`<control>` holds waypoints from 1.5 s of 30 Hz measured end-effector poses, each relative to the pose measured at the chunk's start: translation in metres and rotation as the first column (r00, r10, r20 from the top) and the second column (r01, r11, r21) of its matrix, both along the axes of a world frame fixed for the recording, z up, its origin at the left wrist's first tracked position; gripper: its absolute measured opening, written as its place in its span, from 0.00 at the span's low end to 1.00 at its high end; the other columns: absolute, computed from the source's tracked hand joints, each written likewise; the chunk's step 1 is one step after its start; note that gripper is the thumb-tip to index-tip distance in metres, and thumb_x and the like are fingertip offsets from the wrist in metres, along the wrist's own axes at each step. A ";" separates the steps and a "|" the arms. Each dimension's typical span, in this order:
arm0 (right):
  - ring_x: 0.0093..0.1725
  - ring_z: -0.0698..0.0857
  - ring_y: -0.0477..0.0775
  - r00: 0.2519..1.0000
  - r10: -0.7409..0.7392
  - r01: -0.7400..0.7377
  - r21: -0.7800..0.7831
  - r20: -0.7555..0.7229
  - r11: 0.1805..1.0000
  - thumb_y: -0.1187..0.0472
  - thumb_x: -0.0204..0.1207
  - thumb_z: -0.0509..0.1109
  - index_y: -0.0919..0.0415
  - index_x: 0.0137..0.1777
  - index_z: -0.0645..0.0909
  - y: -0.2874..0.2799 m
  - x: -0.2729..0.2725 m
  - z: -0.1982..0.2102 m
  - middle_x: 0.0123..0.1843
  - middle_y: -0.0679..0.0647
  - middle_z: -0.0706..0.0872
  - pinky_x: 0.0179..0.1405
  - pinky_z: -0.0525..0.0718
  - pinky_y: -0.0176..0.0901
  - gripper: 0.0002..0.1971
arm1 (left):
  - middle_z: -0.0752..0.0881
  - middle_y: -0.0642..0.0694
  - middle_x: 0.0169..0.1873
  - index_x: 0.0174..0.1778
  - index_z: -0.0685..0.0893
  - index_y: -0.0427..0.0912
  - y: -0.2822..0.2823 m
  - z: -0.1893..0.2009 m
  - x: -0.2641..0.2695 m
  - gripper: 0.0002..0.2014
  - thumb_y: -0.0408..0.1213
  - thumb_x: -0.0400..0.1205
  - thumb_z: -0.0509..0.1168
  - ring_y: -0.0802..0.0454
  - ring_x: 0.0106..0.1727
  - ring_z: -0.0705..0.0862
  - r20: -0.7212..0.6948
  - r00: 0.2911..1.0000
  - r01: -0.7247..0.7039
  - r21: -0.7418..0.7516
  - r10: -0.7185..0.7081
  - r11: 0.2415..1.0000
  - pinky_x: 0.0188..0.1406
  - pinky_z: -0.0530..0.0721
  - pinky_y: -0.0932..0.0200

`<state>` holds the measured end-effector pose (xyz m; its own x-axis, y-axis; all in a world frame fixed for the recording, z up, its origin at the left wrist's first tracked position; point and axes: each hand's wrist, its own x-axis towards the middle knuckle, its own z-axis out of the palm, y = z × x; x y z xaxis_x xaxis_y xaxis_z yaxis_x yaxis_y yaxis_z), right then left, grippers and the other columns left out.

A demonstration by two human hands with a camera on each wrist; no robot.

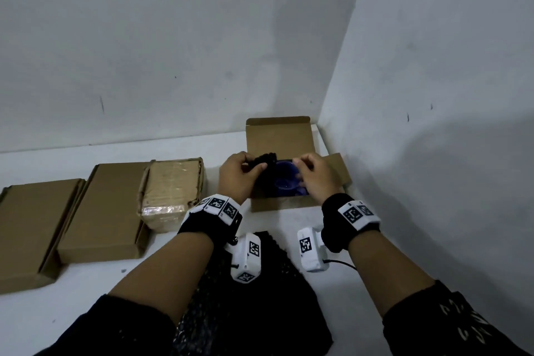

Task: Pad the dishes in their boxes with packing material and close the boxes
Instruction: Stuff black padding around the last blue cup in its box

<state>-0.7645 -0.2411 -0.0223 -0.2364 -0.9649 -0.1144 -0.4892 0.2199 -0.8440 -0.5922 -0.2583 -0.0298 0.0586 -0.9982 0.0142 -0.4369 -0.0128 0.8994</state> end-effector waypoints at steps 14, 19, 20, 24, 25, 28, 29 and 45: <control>0.60 0.79 0.65 0.900 0.018 0.022 0.086 -0.435 0.996 0.70 0.77 0.64 0.64 0.69 0.75 -0.011 -0.051 -0.052 0.61 0.65 0.78 0.56 0.76 0.47 0.20 | 0.82 0.41 0.51 0.50 0.81 0.39 -0.045 -0.034 -0.009 0.08 0.35 0.77 0.68 0.40 0.51 0.81 0.649 0.730 0.331 -0.063 -0.213 0.942 0.45 0.81 0.46; 0.62 0.77 0.66 0.895 0.005 0.029 0.068 -0.447 0.997 0.67 0.81 0.60 0.62 0.72 0.74 -0.010 -0.049 -0.052 0.62 0.66 0.78 0.59 0.75 0.48 0.20 | 0.83 0.49 0.60 0.60 0.83 0.46 -0.036 -0.033 -0.006 0.14 0.44 0.83 0.59 0.46 0.66 0.74 0.873 0.383 0.414 0.129 -0.301 0.901 0.60 0.70 0.51; 0.63 0.77 0.67 0.895 0.012 0.025 0.079 -0.445 0.997 0.66 0.81 0.59 0.61 0.73 0.73 -0.008 -0.049 -0.051 0.63 0.67 0.77 0.60 0.74 0.48 0.20 | 0.82 0.50 0.61 0.60 0.84 0.48 -0.033 -0.031 -0.007 0.15 0.46 0.84 0.57 0.47 0.67 0.72 0.897 0.311 0.431 0.164 -0.316 0.888 0.62 0.67 0.51; 0.64 0.76 0.70 0.880 0.057 0.027 0.169 -0.472 0.985 0.61 0.82 0.60 0.60 0.75 0.71 -0.003 -0.048 -0.046 0.64 0.68 0.78 0.66 0.72 0.53 0.21 | 0.83 0.52 0.59 0.58 0.86 0.48 -0.020 -0.024 -0.008 0.17 0.48 0.85 0.55 0.47 0.69 0.68 0.926 0.168 0.448 0.233 -0.337 0.863 0.71 0.59 0.45; 0.65 0.76 0.70 0.869 0.059 0.035 0.180 -0.491 0.983 0.59 0.81 0.61 0.63 0.72 0.73 0.000 -0.047 -0.045 0.64 0.68 0.78 0.67 0.72 0.54 0.20 | 0.84 0.51 0.58 0.57 0.86 0.48 -0.016 -0.021 -0.006 0.17 0.48 0.84 0.55 0.46 0.69 0.69 0.926 0.196 0.443 0.211 -0.324 0.871 0.73 0.58 0.44; 0.65 0.75 0.68 0.848 0.025 0.035 0.103 -0.529 0.994 0.58 0.78 0.64 0.62 0.64 0.78 0.017 -0.034 -0.037 0.64 0.65 0.79 0.66 0.71 0.54 0.16 | 0.84 0.48 0.58 0.56 0.86 0.48 0.003 -0.009 0.005 0.15 0.46 0.84 0.56 0.45 0.66 0.74 0.885 0.376 0.439 0.090 -0.274 0.894 0.70 0.64 0.45; 0.64 0.75 0.67 0.854 0.028 -0.003 0.049 -0.519 0.999 0.59 0.78 0.66 0.62 0.62 0.79 0.025 -0.025 -0.034 0.62 0.64 0.79 0.65 0.72 0.54 0.14 | 0.84 0.47 0.58 0.56 0.85 0.48 0.010 -0.006 0.011 0.14 0.46 0.83 0.57 0.44 0.64 0.76 0.855 0.447 0.438 0.047 -0.263 0.898 0.66 0.68 0.47; 0.56 0.80 0.60 0.747 0.440 -0.311 0.322 -0.498 0.894 0.55 0.72 0.75 0.56 0.56 0.78 0.171 0.093 -0.075 0.59 0.57 0.75 0.55 0.79 0.50 0.15 | 0.77 0.46 0.64 0.68 0.78 0.52 0.158 -0.043 0.119 0.23 0.51 0.77 0.68 0.45 0.67 0.73 0.654 0.502 0.455 0.357 -0.566 0.816 0.65 0.76 0.47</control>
